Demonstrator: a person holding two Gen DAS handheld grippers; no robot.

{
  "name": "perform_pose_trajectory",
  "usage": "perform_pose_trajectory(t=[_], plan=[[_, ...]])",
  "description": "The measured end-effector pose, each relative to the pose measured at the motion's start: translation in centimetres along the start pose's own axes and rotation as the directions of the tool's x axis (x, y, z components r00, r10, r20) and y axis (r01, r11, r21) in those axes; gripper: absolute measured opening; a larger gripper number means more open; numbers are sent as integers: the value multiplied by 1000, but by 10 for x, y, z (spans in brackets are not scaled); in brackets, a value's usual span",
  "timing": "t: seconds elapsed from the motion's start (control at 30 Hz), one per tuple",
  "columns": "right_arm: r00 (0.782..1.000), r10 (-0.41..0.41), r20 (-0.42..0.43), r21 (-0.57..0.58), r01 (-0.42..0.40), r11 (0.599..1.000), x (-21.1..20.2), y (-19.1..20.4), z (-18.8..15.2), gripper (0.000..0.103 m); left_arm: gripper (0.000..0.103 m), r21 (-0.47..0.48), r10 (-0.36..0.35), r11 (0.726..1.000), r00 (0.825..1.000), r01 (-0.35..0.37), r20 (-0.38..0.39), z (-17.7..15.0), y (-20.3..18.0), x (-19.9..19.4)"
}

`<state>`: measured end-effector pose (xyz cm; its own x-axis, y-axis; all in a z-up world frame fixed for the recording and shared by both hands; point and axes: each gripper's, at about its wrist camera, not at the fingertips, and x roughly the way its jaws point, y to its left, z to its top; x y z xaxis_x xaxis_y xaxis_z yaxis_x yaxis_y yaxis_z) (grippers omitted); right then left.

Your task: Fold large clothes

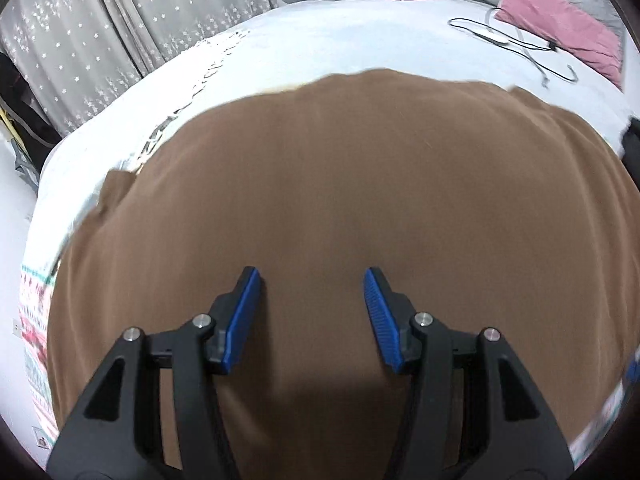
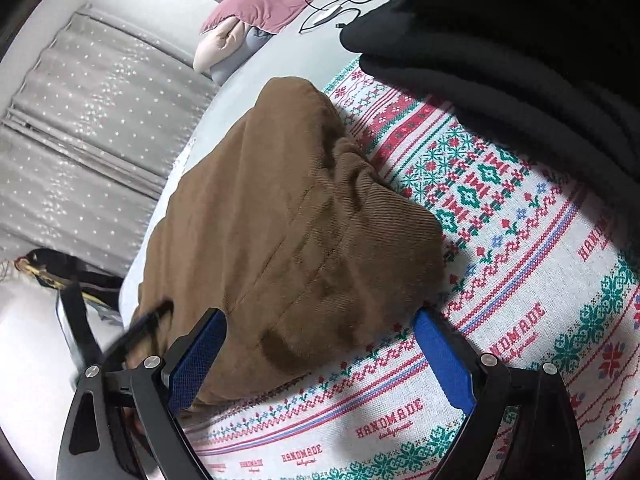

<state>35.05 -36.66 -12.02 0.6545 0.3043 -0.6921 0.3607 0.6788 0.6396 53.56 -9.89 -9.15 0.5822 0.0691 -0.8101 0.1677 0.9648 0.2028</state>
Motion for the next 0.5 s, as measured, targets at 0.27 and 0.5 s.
perform_pose_trajectory(t=[0.27, 0.5], plan=[[1000, 2, -2, 9, -2, 1000, -3, 0, -4, 96, 63, -60, 30, 998, 999, -29, 14, 62, 10, 51], [1000, 2, -9, -11, -2, 1000, -5, 1, -12, 96, 64, -72, 105, 992, 994, -104, 18, 83, 4, 79]])
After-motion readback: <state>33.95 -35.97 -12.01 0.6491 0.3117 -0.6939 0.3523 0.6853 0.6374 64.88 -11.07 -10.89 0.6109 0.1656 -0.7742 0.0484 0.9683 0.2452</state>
